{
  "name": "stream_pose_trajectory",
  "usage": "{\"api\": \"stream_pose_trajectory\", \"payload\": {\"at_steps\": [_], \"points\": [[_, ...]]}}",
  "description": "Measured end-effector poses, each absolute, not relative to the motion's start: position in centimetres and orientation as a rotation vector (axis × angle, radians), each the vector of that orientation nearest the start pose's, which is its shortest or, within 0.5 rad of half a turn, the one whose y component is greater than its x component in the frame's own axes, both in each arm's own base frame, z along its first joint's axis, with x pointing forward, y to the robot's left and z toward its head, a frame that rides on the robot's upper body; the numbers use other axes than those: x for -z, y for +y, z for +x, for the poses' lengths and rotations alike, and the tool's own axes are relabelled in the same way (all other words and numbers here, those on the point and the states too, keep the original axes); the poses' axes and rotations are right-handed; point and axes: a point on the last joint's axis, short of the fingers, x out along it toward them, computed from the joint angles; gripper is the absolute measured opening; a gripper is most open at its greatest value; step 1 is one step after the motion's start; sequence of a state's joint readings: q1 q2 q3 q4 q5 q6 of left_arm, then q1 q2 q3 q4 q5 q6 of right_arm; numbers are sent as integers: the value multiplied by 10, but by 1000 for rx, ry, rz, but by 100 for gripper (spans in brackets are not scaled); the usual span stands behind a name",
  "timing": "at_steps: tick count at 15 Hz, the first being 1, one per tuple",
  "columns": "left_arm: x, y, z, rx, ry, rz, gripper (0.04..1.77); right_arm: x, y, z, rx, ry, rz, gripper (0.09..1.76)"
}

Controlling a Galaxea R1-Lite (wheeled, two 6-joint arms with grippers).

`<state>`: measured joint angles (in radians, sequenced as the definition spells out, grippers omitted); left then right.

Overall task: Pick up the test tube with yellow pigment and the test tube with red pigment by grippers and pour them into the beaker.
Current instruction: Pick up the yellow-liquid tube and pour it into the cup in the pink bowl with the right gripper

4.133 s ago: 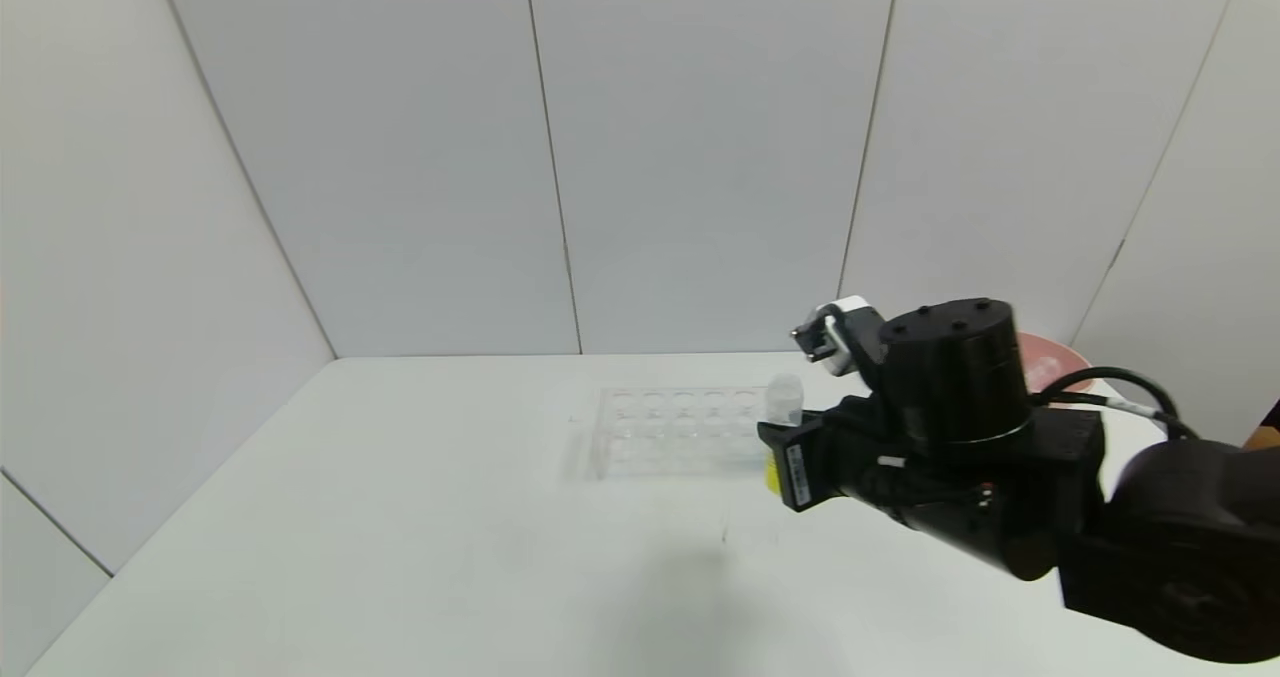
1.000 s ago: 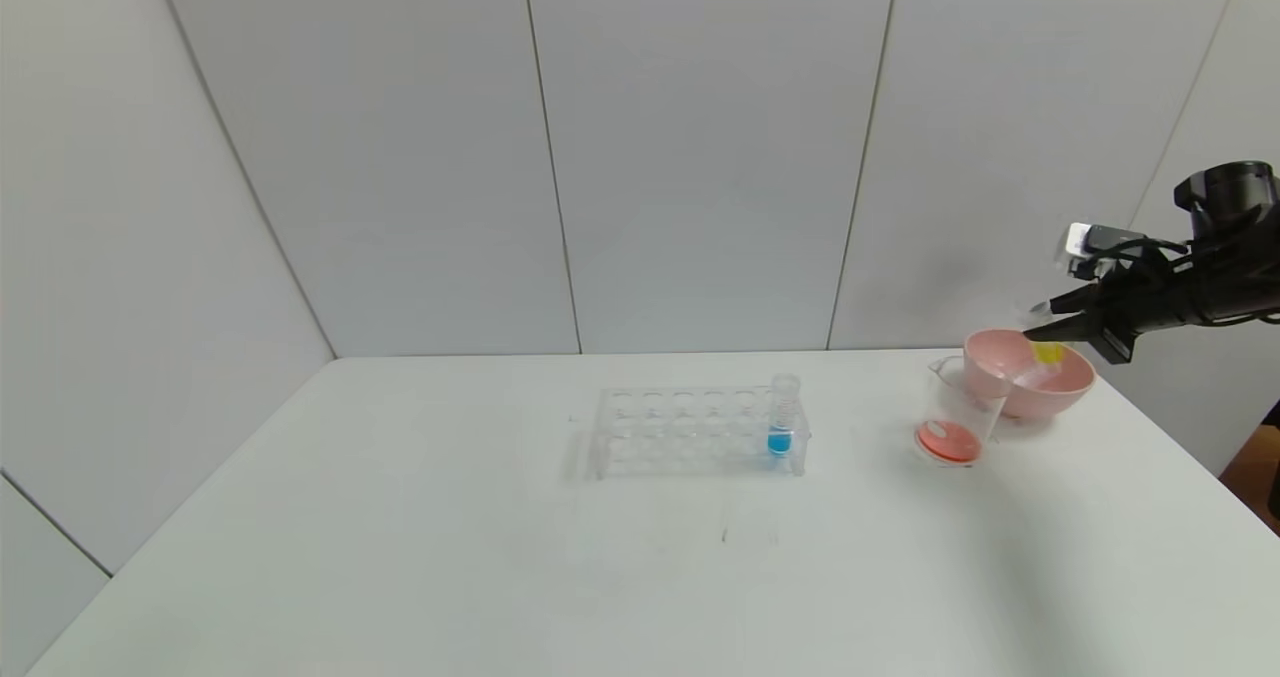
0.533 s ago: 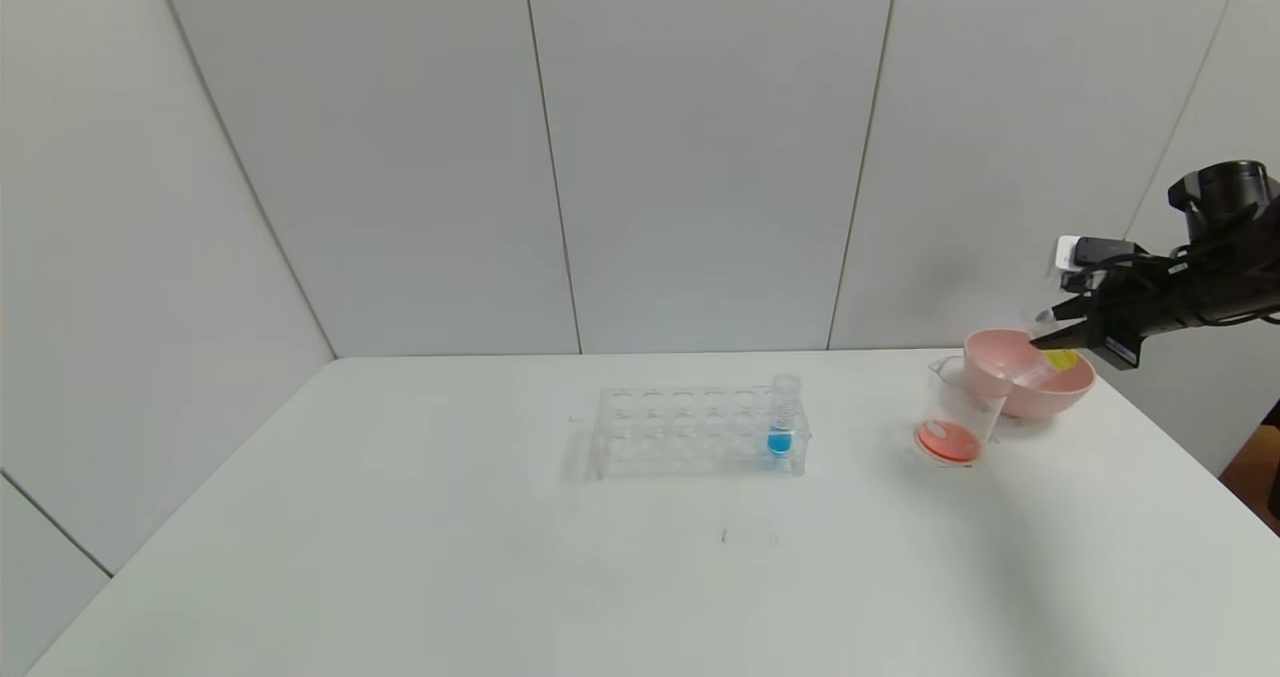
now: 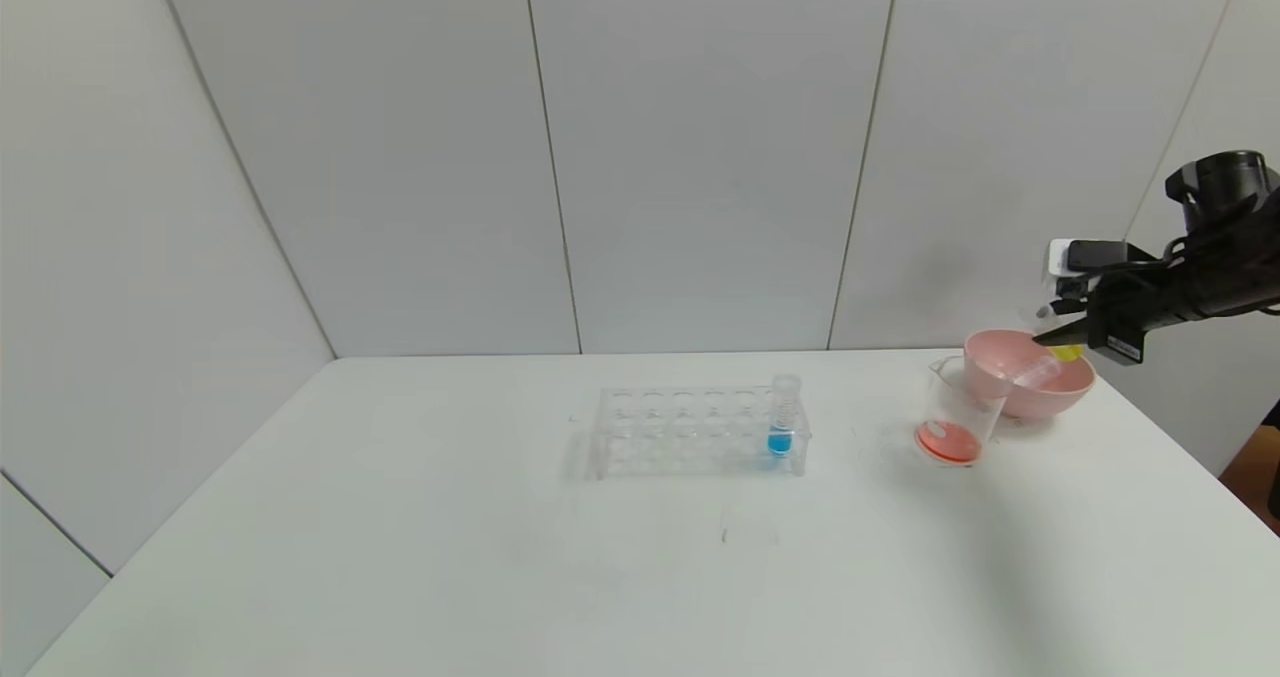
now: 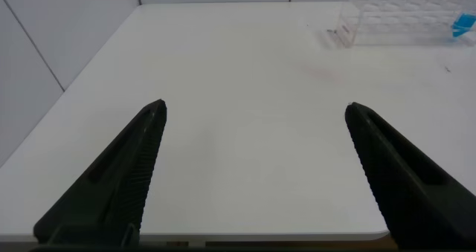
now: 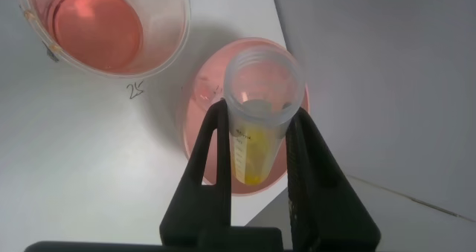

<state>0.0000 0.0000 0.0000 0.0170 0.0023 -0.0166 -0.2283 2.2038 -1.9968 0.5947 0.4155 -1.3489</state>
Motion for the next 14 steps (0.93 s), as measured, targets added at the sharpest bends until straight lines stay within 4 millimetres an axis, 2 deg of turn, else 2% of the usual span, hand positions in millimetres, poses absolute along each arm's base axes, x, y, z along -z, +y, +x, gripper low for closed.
{"api": "stream_pose_trajectory", "payload": {"at_steps": [14], "points": [[-74,0,-23,-3,17,-17,172,-210,-86,421,-682,471,-1126,49]]}}
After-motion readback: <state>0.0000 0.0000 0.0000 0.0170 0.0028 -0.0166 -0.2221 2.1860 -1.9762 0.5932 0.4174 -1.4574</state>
